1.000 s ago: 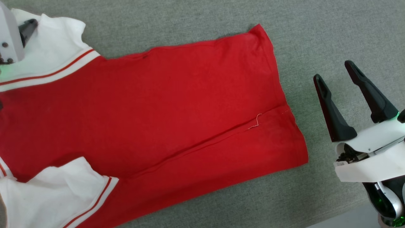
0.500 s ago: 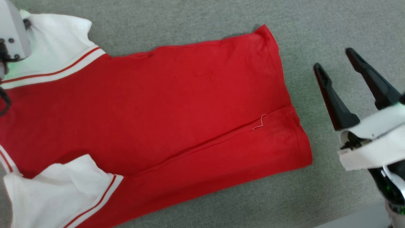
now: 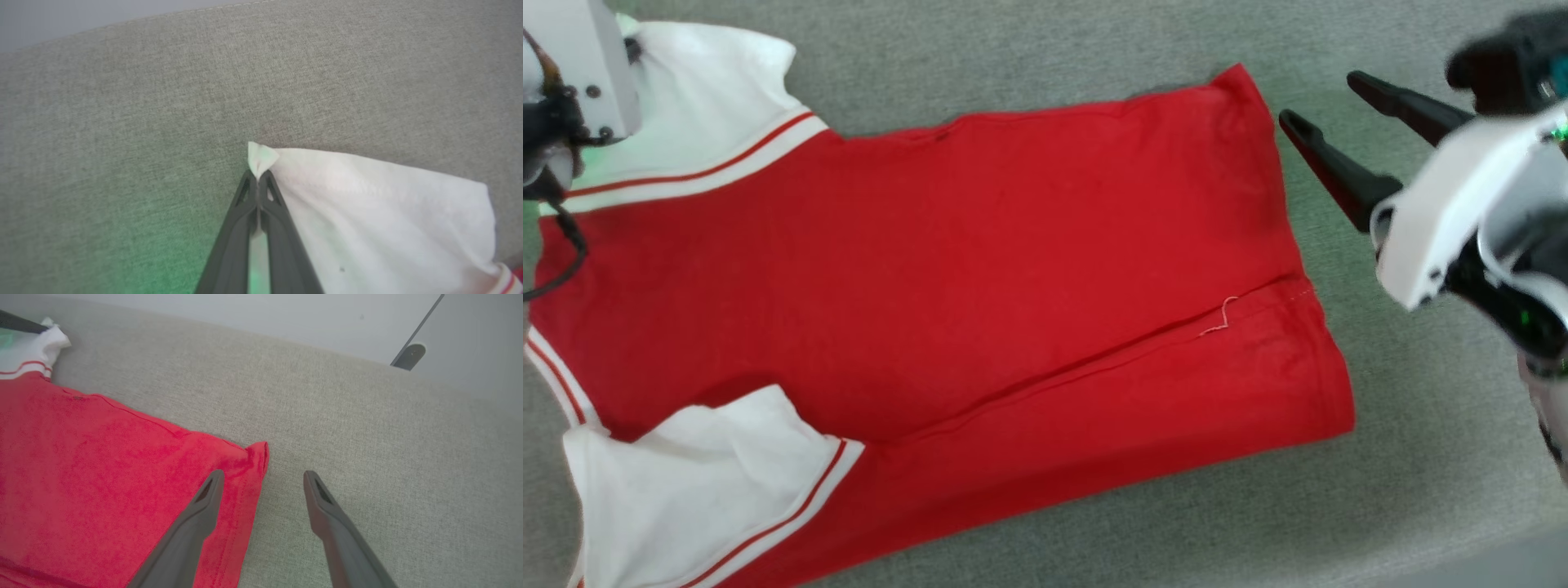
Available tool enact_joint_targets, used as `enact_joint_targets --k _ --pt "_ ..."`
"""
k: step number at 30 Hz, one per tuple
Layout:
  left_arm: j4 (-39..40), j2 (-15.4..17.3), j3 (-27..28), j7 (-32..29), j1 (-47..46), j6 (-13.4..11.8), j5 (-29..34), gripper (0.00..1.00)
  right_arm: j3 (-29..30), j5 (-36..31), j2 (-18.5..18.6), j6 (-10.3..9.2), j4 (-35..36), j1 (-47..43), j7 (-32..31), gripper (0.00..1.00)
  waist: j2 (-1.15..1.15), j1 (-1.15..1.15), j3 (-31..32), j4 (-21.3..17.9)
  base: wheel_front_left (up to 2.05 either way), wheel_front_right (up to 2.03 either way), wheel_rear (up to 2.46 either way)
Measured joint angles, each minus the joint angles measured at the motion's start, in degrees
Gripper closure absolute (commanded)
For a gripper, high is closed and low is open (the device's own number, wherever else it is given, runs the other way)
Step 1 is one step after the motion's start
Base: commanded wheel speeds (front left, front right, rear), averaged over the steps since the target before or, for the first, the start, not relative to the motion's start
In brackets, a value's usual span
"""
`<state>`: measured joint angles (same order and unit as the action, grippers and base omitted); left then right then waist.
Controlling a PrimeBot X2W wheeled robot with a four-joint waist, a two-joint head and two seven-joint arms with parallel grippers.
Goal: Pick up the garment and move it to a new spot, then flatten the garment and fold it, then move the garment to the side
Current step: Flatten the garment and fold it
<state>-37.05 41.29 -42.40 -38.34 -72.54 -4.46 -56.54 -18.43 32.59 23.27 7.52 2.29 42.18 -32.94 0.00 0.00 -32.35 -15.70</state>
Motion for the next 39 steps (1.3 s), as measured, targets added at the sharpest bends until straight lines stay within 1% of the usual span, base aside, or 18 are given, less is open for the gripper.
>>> enact_joint_targets --k 3,6,15,16,17,18,23,27,32,39 --pt "-0.68 -0.70 -0.11 0.14 -0.55 0.49 0.09 1.00 -2.08 1.85 -0.05 0.00 -5.00 4.29 -4.08 0.00 0.00 0.00 -0.28 0.55 0.00 0.00 0.00" --pt "-1.36 -1.38 -0.32 0.31 -1.30 0.88 0.15 1.00 -3.71 2.86 -0.45 0.00 -9.88 8.27 -6.68 0.00 0.00 0.00 -0.63 1.07 0.00 0.00 0.00" --pt "-3.92 -3.25 -0.75 1.35 -3.29 2.35 0.26 1.00 -9.40 6.16 -2.40 0.00 -23.41 16.58 -11.92 0.00 0.00 0.00 -1.52 2.21 0.00 0.00 0.00" --pt "-4.22 -3.41 -0.80 1.46 -3.49 2.46 0.26 1.00 -9.96 6.25 -2.55 0.00 -24.81 17.33 -12.57 0.21 0.00 0.00 -1.58 2.28 0.00 0.00 0.00" --pt "-4.49 -3.60 -0.85 1.64 -3.58 2.56 0.29 1.00 -10.37 6.65 -2.74 0.00 -26.03 18.16 -13.34 0.79 0.00 0.00 -1.61 2.36 0.00 0.00 0.00" --pt "-4.78 -3.78 -0.91 1.80 -3.72 2.88 0.36 1.00 -10.87 7.04 -2.78 0.00 -26.85 18.92 -13.94 1.00 0.00 0.00 -1.63 2.47 0.00 0.00 0.00" --pt "-6.30 -4.78 -1.13 2.60 -4.16 3.69 0.43 1.00 -12.68 8.72 -2.92 0.00 -30.73 21.86 -14.46 1.00 0.00 0.00 -1.52 2.97 0.00 0.00 0.00" --pt "-7.53 -5.53 -1.20 4.13 -4.36 4.60 0.43 1.00 -14.00 9.85 -2.72 0.00 -32.44 22.80 -13.02 1.00 0.00 0.00 -0.97 3.40 0.00 0.00 0.00" --pt "-8.90 -6.38 -0.90 6.50 -4.34 5.97 0.14 1.00 -16.05 10.87 -1.48 0.00 -32.89 22.87 -9.80 1.00 0.00 0.00 0.57 4.04 0.00 0.00 0.00" --pt "-8.58 -6.98 -1.37 8.59 -4.54 8.06 0.46 1.00 -18.95 12.76 1.82 0.00 -31.69 22.56 -5.83 1.00 0.00 0.00 3.53 5.64 0.00 0.00 0.00"
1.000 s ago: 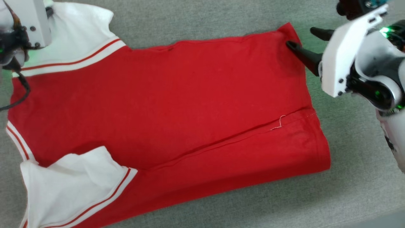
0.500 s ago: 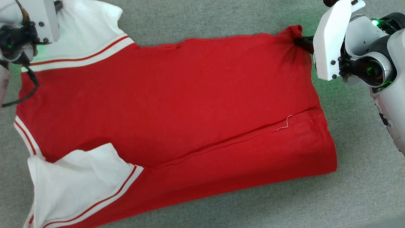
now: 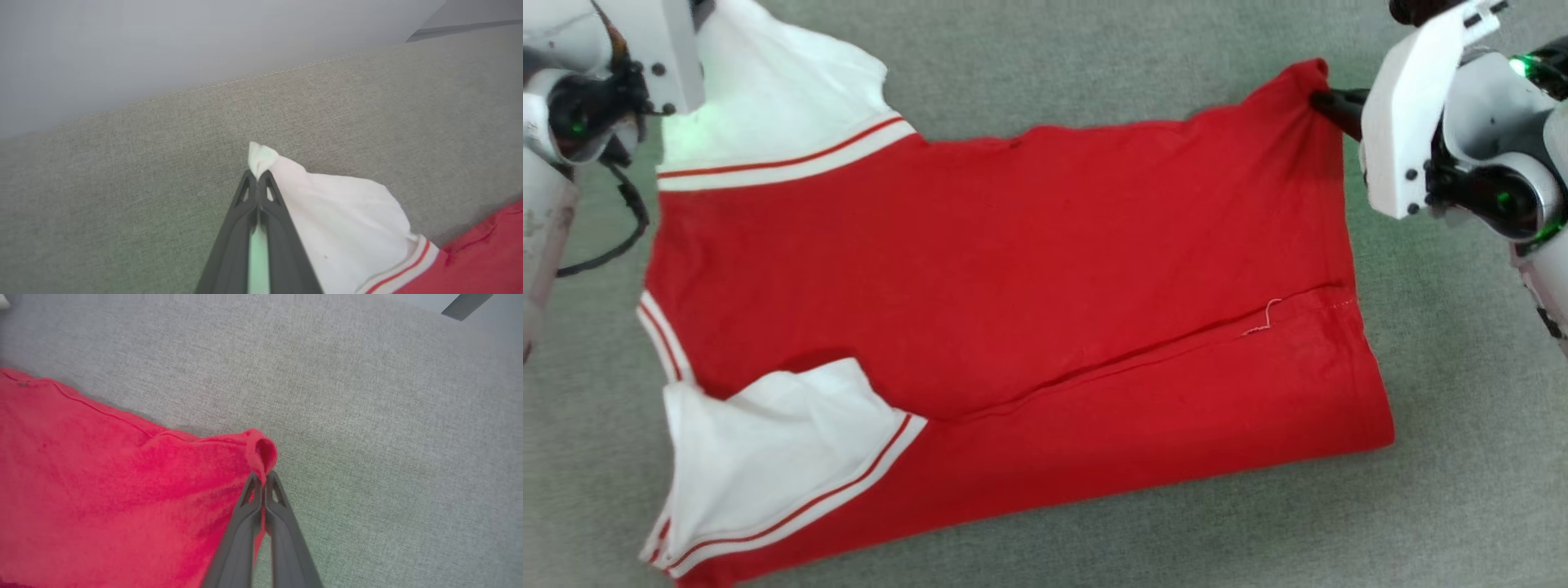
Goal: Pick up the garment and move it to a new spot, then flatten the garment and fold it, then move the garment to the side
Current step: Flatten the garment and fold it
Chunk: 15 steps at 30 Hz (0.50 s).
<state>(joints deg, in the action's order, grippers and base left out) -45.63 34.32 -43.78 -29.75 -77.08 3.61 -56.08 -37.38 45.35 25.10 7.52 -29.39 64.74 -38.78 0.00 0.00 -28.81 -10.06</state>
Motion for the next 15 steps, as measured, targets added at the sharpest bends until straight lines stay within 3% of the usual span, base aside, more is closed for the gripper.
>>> enact_joint_targets --k 9,15 --pt "5.28 0.27 -1.10 1.27 2.42 1.41 0.11 1.00 -2.26 1.27 4.74 0.00 2.03 -3.14 2.92 1.00 0.00 0.00 4.98 2.91 0.00 0.00 0.00" --pt "12.78 2.27 -1.91 0.37 7.11 -0.19 -0.34 1.00 -2.75 2.45 7.78 0.00 4.42 -6.44 3.74 1.00 0.00 0.00 8.74 5.24 0.00 0.00 0.00"
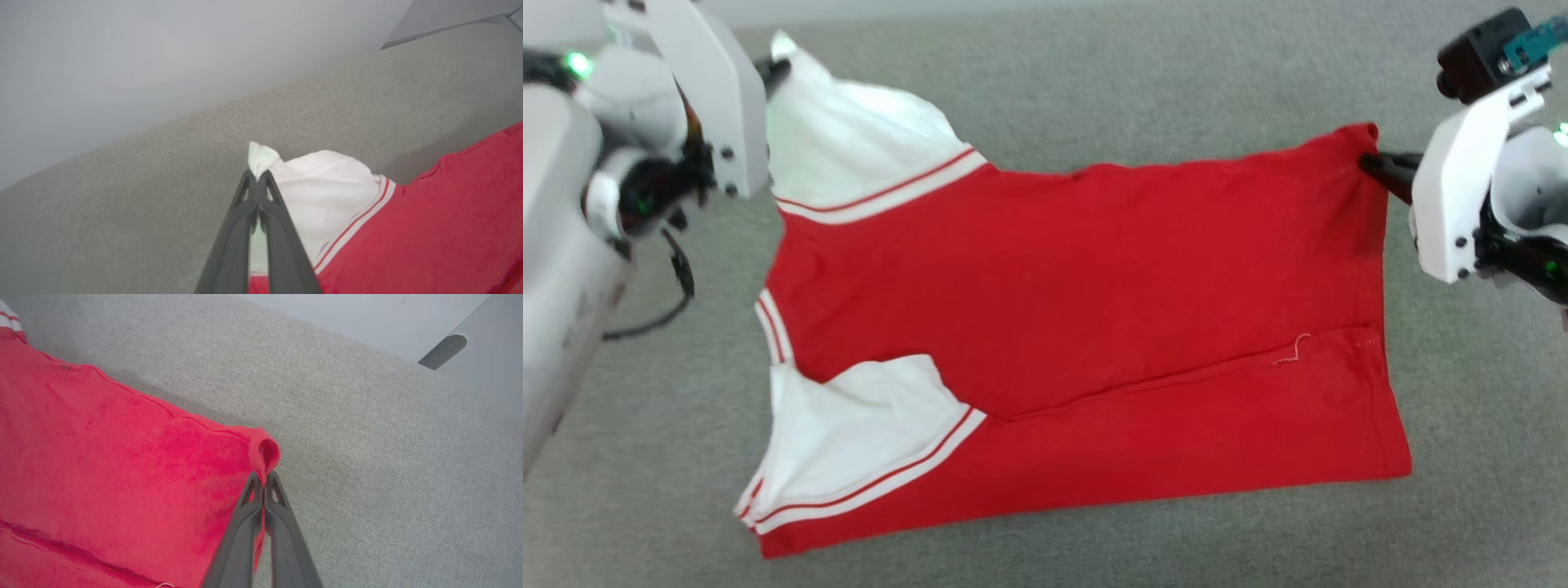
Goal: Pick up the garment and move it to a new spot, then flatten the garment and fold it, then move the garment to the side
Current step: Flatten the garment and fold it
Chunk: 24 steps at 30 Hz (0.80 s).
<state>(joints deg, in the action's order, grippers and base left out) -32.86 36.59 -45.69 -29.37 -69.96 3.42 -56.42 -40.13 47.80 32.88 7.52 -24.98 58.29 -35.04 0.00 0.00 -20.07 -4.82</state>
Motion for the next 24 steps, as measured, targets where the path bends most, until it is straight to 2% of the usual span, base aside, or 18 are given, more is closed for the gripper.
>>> enact_joint_targets --k 6,12,17,21,24 --pt "11.83 3.78 -0.34 -2.27 7.03 -4.65 -1.21 1.00 1.00 1.51 3.43 0.00 3.16 -4.82 0.29 1.00 0.00 0.00 3.57 2.51 0.00 0.00 0.00" --pt "25.25 8.62 -0.62 -4.88 15.58 -11.41 -3.32 1.00 3.88 2.47 6.65 0.00 6.76 -12.02 0.30 1.00 0.00 0.00 6.75 4.97 0.00 0.00 0.00" --pt "34.06 11.87 -0.56 -5.06 23.18 -16.26 -5.72 1.00 7.26 3.16 7.56 0.00 9.55 -19.12 -1.09 1.00 0.00 0.00 8.95 6.54 0.00 0.00 0.00" --pt "37.66 13.08 -0.74 -4.12 28.83 -18.58 -7.72 1.00 10.32 3.14 7.50 0.00 11.50 -24.34 -3.41 1.00 0.00 0.00 10.12 7.18 0.00 0.00 0.00" --pt "38.17 12.99 -1.19 -3.05 31.83 -18.84 -8.79 1.00 12.66 2.38 6.99 0.00 12.89 -27.31 -4.94 1.00 0.00 0.00 10.46 7.15 0.00 0.00 0.00"
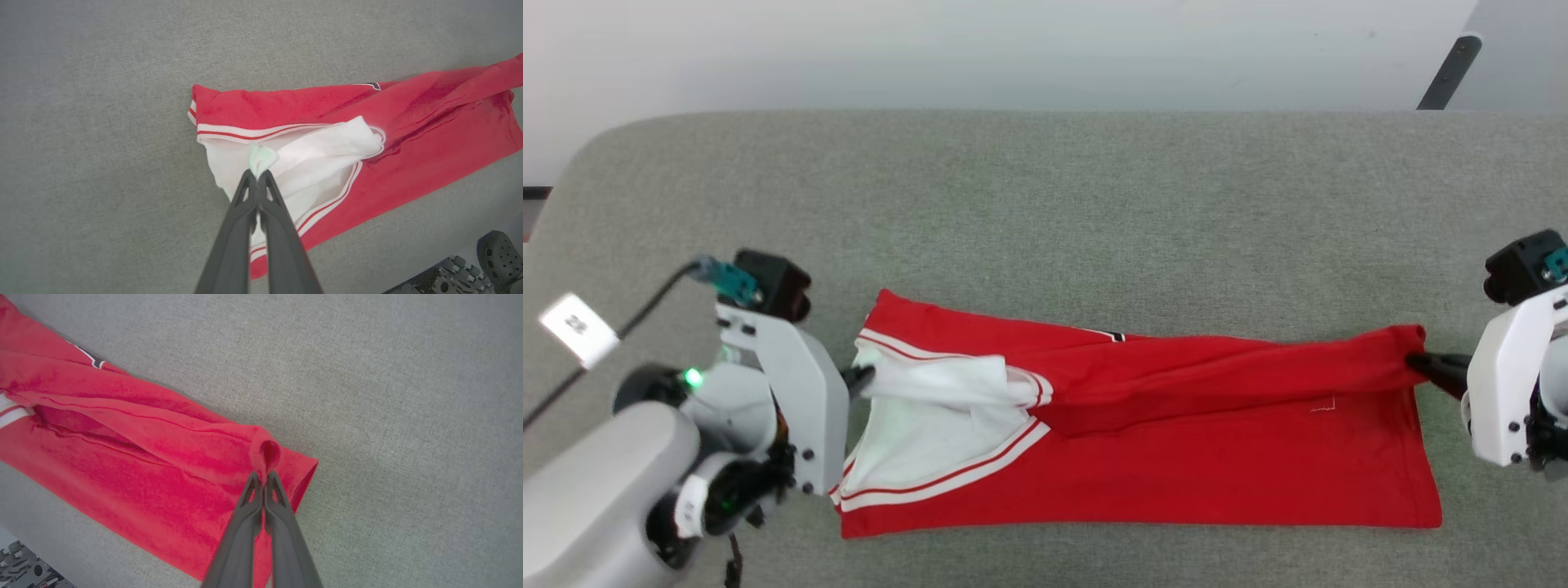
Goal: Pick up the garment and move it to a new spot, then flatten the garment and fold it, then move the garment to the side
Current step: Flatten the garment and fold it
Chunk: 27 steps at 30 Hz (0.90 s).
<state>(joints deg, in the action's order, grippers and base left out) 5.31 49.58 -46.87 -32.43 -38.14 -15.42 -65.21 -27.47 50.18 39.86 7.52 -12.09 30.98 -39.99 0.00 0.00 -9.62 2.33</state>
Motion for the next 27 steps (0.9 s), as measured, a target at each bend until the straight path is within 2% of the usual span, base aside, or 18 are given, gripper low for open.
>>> enact_joint_targets --k 11,13,14,15,16,17,19,20,21,27 --pt "-5.78 -2.60 -1.98 -0.33 3.98 1.00 -2.90 0.99 6.38 -3.45 -4.27 0.00 3.77 -6.73 -6.45 1.00 0.00 0.00 0.36 -0.82 0.00 0.00 0.00" --pt "-6.76 -3.15 -2.25 -0.30 4.14 1.41 -2.90 0.65 7.19 -4.01 -4.75 0.00 4.22 -7.44 -7.40 1.00 0.00 0.00 0.59 -0.85 0.00 0.00 0.00" --pt "-7.12 -3.48 -2.20 -0.04 4.14 1.65 -3.03 0.54 7.70 -4.22 -5.03 0.00 4.50 -7.81 -7.87 1.00 0.00 0.00 0.73 -0.85 0.00 0.00 0.00" --pt "-7.60 -3.80 -2.05 0.01 4.14 1.80 -3.44 0.31 8.10 -4.44 -5.36 0.00 4.65 -8.14 -8.38 0.99 0.00 0.00 0.88 -0.86 0.00 0.00 0.00" --pt "-7.92 -3.98 -2.15 0.01 4.13 1.89 -3.43 0.19 8.50 -4.63 -5.70 0.00 4.83 -8.47 -8.84 0.89 0.00 0.00 1.06 -0.87 0.00 0.00 0.00" --pt "-8.09 -3.99 -2.26 0.01 4.13 2.05 -3.35 0.00 8.80 -4.94 -5.97 0.00 5.09 -8.62 -9.23 0.71 0.00 0.00 1.26 -0.86 0.00 0.00 0.00" --pt "-8.43 -4.00 -2.13 0.25 4.12 2.32 -3.41 0.00 9.47 -5.64 -6.27 0.00 5.67 -9.14 -9.72 0.38 0.00 0.00 1.73 -0.84 0.00 0.00 0.00" --pt "-8.46 -4.01 -2.05 0.25 4.13 2.41 -3.50 0.00 9.70 -5.87 -6.41 0.00 5.98 -9.39 -9.95 0.03 0.00 0.00 1.98 -0.82 0.00 0.00 0.00" --pt "-8.44 -4.02 -1.98 0.33 4.14 2.59 -3.65 0.00 10.00 -6.02 -6.65 0.00 6.26 -9.58 -9.95 0.00 0.00 0.00 2.24 -0.79 0.00 0.00 0.00" --pt "-8.32 -4.13 -1.10 2.19 5.37 2.75 -4.54 0.00 12.10 -7.90 -7.65 0.00 7.67 -11.74 -10.79 0.00 0.00 0.00 4.11 -0.39 0.00 0.00 0.00"
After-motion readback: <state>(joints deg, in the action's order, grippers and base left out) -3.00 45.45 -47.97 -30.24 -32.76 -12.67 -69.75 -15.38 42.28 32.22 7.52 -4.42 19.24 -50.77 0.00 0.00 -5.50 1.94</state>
